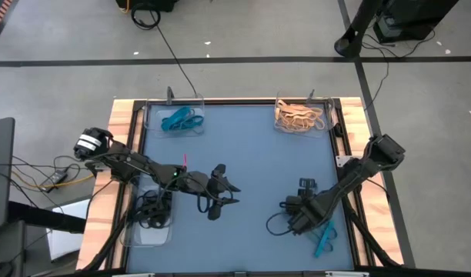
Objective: Sort rubber bands into baskets
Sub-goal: Put the blue rubber band into the top left transparent bin
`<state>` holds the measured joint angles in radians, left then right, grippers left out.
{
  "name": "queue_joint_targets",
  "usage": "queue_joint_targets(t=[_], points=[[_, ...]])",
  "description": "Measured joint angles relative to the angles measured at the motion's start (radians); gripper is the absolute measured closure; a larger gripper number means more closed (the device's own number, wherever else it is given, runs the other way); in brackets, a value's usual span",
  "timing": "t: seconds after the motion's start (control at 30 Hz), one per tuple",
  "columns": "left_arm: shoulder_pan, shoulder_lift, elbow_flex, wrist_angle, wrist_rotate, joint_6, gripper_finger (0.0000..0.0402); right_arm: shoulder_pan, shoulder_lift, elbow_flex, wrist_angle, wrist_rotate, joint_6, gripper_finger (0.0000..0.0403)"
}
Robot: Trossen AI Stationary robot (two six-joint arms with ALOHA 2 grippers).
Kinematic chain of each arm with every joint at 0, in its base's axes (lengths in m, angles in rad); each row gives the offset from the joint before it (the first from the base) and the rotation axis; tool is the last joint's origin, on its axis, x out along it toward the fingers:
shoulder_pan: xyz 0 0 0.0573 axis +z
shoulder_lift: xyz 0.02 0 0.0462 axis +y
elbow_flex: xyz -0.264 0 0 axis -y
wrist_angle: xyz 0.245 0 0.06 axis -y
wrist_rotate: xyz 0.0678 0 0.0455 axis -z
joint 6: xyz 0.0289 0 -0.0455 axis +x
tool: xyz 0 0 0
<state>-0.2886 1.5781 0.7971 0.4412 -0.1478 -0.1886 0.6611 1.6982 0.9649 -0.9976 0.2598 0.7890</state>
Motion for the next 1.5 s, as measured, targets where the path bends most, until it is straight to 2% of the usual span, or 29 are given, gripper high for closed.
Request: queue_joint_targets(t=[0.17,0.23,0.3,0.4,0.43,0.57,0.83,1.0,1.17,1.5], points=[[0.0,0.0,0.0,0.013,-0.002,0.001,0.023,-0.044,0.001,-0.056,0.059,0.019,-0.038,0.0257],[0.0,-0.001,0.0,0.012,-0.006,0.001,0.023,-0.06,-0.001,-0.07,0.088,0.002,-0.061,0.0271],[0.0,-0.001,0.0,0.01,-0.019,0.001,0.023,-0.074,-0.004,-0.078,0.117,-0.021,-0.103,0.0302],[0.0,-0.001,0.001,0.011,-0.042,0.001,0.023,-0.091,-0.004,-0.079,0.15,-0.047,-0.182,0.0377],[0.0,-0.001,0.001,0.009,-0.048,0.001,0.023,-0.097,-0.004,-0.079,0.155,-0.049,-0.209,0.0387],[0.0,-0.002,0.001,-0.006,-0.08,-0.003,0.023,-0.132,-0.002,-0.067,0.183,-0.007,-0.257,0.0392],[0.015,-0.002,0.001,-0.013,-0.221,0.003,0.0229,-0.223,-0.004,0.014,0.309,0.32,-0.379,0.0398],[0.051,-0.002,0.001,0.012,-0.245,0.003,0.0229,-0.277,-0.005,0.091,0.364,0.487,-0.511,0.04],[0.089,-0.002,0.001,0.05,-0.245,0.002,0.0229,-0.341,-0.005,0.152,0.424,0.557,-0.681,0.04],[0.157,-0.002,0.001,0.087,-0.249,0.003,0.0229,-0.44,-0.005,0.195,0.579,0.585,-0.97,0.04]])
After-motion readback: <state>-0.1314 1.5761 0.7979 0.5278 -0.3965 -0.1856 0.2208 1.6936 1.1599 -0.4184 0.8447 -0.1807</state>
